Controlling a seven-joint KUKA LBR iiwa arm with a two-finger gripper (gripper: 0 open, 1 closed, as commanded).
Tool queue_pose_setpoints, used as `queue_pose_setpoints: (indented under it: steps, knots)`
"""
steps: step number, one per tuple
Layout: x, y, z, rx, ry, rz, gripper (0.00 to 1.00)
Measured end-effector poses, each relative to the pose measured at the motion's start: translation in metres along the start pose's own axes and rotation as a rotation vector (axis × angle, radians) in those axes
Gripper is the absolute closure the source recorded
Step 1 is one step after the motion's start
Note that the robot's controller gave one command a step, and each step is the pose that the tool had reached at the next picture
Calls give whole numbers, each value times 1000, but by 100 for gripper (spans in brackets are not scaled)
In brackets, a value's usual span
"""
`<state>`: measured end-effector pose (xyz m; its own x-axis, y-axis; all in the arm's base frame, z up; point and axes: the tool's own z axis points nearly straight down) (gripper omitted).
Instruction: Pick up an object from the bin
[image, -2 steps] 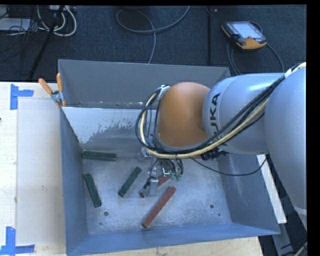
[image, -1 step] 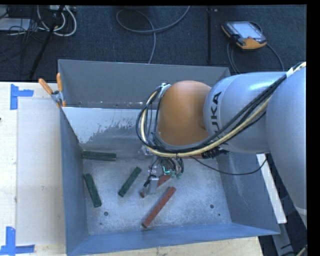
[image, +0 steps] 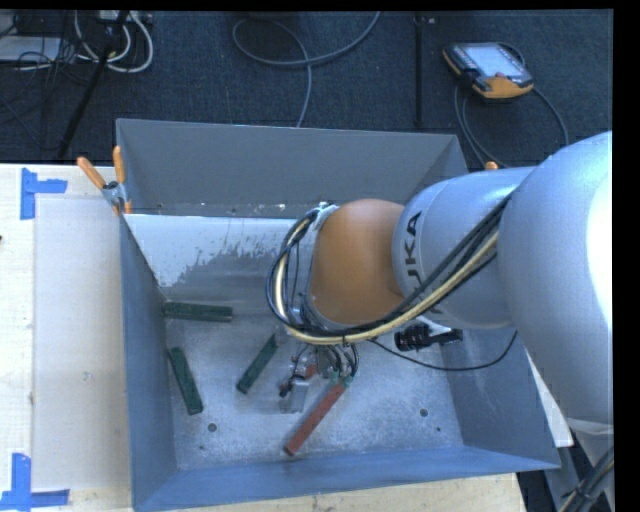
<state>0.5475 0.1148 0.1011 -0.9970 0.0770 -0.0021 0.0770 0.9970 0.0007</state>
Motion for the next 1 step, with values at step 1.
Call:
queue_pose_setpoints:
  steps: [1]
  knots:
    - [-28,7,23,1,5,16,0]
